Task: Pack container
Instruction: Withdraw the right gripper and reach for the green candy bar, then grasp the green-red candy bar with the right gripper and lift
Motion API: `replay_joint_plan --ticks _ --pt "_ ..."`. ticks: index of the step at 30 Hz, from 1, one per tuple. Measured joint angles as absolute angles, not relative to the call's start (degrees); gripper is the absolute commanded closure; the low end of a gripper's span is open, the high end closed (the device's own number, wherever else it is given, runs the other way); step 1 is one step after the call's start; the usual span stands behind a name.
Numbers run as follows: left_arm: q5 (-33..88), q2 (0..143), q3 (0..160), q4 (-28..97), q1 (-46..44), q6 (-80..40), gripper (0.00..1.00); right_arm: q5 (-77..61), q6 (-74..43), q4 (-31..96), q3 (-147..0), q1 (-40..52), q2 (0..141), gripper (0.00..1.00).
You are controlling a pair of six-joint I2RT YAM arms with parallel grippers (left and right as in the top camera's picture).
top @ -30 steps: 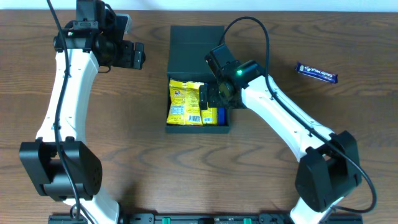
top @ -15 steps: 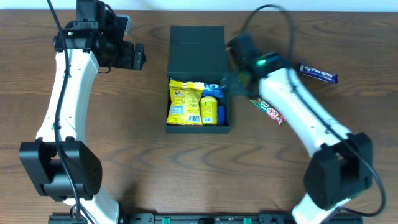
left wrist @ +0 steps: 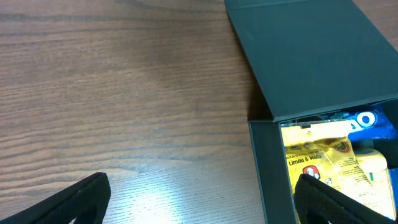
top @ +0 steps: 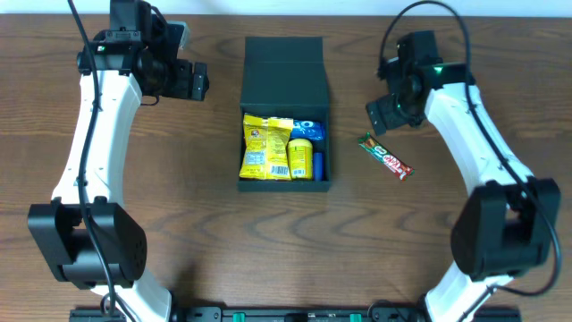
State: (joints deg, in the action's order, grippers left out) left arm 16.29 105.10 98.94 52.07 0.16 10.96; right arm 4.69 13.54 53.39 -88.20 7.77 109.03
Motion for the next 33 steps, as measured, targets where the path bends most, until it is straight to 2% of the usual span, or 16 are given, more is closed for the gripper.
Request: replay_joint_plan --ticks 5,20,27,33 --pt "16.3 105.1 98.9 52.1 0.2 11.0 0.05 4.0 20.4 54.5 -88.2 7.8 115.0 0.08" --pt "16.3 105.1 98.9 52.1 0.2 11.0 0.05 -1.7 26.1 57.3 -88.2 7.8 120.9 0.17" --pt "16.3 105.1 98.9 52.1 0.2 11.0 0.05 -2.0 26.9 55.6 -88.2 7.8 121.5 0.3" --pt "16.3 105.1 98.9 52.1 0.2 11.0 0.05 -2.1 27.1 54.6 -88.2 7.8 121.5 0.34"
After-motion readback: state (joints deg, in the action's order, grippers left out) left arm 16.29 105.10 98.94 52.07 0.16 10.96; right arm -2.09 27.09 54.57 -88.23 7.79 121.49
